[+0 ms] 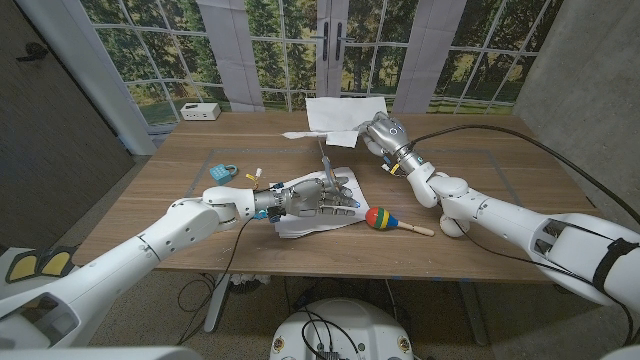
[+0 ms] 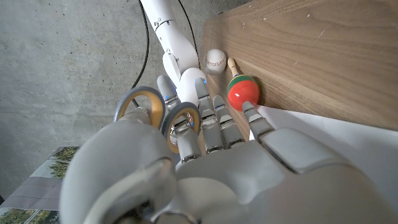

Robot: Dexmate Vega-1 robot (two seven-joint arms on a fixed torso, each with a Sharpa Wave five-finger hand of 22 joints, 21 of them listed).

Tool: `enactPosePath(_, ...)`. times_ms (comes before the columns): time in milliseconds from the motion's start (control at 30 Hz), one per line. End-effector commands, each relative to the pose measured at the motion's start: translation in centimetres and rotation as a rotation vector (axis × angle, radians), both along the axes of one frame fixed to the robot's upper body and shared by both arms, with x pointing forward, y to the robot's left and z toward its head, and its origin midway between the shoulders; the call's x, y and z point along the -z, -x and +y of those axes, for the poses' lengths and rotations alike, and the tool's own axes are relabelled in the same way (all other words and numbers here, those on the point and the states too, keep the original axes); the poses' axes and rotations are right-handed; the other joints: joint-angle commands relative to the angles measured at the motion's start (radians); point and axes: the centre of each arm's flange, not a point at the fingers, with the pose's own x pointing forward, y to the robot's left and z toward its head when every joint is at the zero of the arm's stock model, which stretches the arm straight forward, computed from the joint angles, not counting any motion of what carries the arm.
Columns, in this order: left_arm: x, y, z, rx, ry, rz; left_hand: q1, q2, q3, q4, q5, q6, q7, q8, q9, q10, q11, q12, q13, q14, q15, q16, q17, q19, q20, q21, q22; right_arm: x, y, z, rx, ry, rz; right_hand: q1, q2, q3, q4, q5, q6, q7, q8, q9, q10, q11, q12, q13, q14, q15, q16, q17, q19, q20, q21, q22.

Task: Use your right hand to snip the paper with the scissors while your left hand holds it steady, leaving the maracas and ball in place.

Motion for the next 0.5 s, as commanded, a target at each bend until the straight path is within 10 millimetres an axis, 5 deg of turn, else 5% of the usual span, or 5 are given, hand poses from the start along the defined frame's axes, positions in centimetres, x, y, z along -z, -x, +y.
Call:
enactPosePath(33, -0.28, 0.02, -0.04, 0.019, -0.009, -0.026, 0.072, 0.074, 0.061, 0.026, -0.007, -0.003, -0.002, 0.012, 0.008, 0.172, -0.175, 0.005, 0.004, 0.012, -0.106, 0.004, 0.004, 0.002, -0.011, 0.004, -0.002, 0.11, -0.49, -0.33, 0.025, -0.004, 0.017, -0.007, -0.002, 0.003, -0.005, -0.002, 0.009, -0.003, -0.003, 0.002, 0.011, 0.003, -0.005, 0.010, 0.016, -0.111, -0.006, 0.008, -0.004, -0.124, 0.011, 0.002)
enactPosePath(500, -0.75, 0.19, 0.48, 0.016, -0.031, -0.028, 0.054, 0.067, 0.086, 0.024, -0.026, 0.002, -0.004, 0.018, 0.003, 0.171, -0.177, 0.007, 0.012, 0.013, -0.103, -0.001, 0.003, 0.003, -0.013, 0.004, -0.002, -0.10, -1.18, 0.23, 0.022, -0.014, 0.014, -0.009, -0.001, 0.004, -0.006, -0.002, 0.009, -0.003, -0.005, 0.003, 0.017, 0.003, -0.018, 0.019, 0.019, -0.111, -0.025, 0.017, -0.010, -0.125, 0.024, 0.001)
